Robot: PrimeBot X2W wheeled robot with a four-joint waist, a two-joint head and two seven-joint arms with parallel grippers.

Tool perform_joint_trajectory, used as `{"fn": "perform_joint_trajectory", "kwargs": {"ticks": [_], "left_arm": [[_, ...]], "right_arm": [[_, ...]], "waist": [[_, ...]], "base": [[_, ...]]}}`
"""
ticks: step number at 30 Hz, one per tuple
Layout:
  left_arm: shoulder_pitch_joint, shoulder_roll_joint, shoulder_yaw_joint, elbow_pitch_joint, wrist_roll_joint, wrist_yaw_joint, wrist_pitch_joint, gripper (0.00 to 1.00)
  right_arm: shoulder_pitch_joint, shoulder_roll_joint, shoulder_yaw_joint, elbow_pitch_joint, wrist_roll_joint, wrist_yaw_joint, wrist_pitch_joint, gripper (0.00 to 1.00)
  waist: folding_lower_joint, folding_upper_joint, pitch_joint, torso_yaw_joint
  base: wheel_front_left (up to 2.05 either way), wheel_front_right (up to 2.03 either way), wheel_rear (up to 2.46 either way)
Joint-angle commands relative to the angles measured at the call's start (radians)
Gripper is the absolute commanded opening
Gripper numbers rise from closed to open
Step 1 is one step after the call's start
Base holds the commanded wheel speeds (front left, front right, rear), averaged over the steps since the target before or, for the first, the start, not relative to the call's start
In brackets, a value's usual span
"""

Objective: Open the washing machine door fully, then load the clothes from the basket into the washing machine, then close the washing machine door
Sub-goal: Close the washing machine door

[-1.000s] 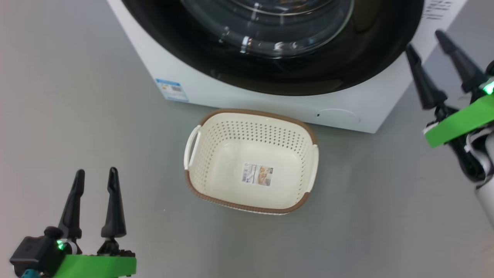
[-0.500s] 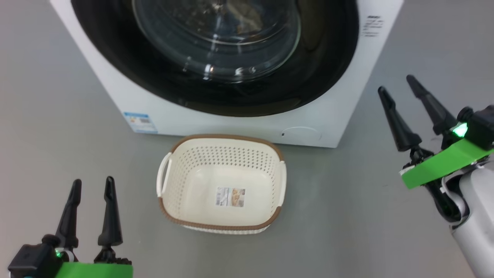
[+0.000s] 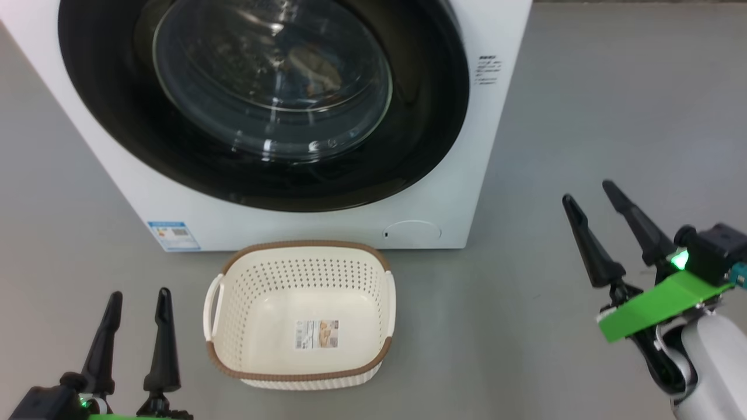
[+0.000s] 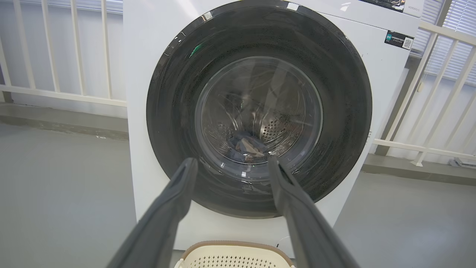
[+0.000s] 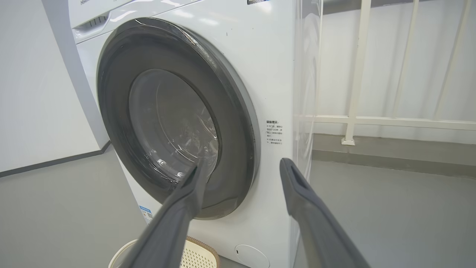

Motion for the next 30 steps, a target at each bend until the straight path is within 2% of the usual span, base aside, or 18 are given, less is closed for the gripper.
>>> {"fn": "perform_joint_trajectory", "kwargs": {"ticks": [1,14,30], "left_arm": [[-0.007,0.023,0.033,-0.024,-0.003,-0.003,-0.008,1.0],[0.03,0.028,0.031,-0.019,-0.001,-0.003,-0.008,1.0],[0.023,0.027,0.029,-0.015,0.007,-0.003,-0.008,1.0]], "right_arm": [[0.017,-0.005,0.004,-0.028,-0.006,-0.003,-0.004,1.0],[0.171,0.036,-0.076,-0.052,-0.038,-0.003,-0.004,1.0],[0.193,0.054,-0.113,-0.062,-0.05,-0.003,-0.004,1.0]], "waist": [[0.0,0.0,-0.021,-0.021],[0.0,0.0,-0.064,-0.065],[0.0,0.0,-0.051,-0.079]], "base": [[0.0,0.0,0.0],[0.0,0.0,0.0],[0.0,0.0,0.0]]}}
